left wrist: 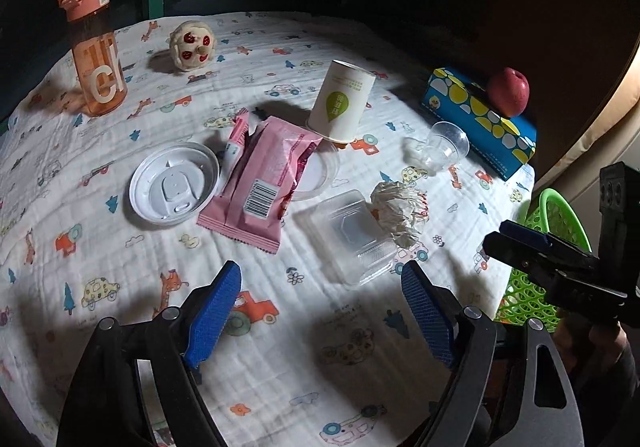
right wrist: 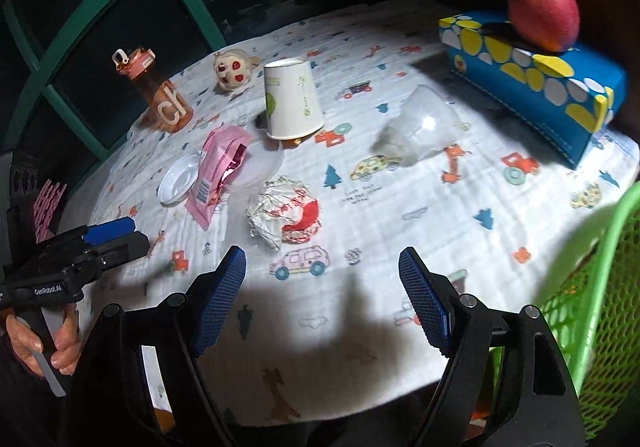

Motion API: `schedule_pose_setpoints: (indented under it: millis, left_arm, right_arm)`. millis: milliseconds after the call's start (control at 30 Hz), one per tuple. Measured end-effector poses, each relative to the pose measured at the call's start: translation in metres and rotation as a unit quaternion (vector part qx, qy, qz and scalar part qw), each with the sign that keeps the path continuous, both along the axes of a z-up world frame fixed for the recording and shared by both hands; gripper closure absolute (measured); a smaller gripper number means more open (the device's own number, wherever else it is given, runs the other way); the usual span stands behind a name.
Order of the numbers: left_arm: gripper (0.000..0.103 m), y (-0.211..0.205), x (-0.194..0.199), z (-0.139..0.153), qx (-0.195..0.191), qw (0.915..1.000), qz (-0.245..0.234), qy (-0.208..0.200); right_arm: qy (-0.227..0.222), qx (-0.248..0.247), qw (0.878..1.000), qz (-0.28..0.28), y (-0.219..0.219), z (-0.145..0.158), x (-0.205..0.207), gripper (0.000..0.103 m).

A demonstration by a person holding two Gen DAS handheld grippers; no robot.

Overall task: Collect trash
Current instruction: 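Move the right gripper to the white wrapped ball while the left withdraws to the table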

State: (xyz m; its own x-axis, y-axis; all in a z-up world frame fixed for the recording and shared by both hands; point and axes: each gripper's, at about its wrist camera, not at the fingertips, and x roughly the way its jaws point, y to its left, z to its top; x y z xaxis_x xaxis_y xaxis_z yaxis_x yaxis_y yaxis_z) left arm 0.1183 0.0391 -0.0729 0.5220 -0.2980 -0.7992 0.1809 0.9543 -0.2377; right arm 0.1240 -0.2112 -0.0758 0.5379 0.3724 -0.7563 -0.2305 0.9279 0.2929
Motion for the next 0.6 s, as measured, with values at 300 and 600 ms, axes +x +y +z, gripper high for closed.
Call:
schedule_pose_setpoints:
  millis: [300, 600]
  left_arm:
    - [0.028, 0.018, -0.001, -0.007, -0.008, 0.9999, 0.01, 0.007]
    - [0.028, 0.011, 0.003, -0.014, -0.021, 0.9996, 0.006, 0.02]
  right_arm:
    - [0.034, 0.023, 0.999, 0.017, 0.033, -0.025, 0.043, 0.03]
    - [0.062, 0.044, 0.997, 0.014, 0.037, -0.043, 0.064, 0.047]
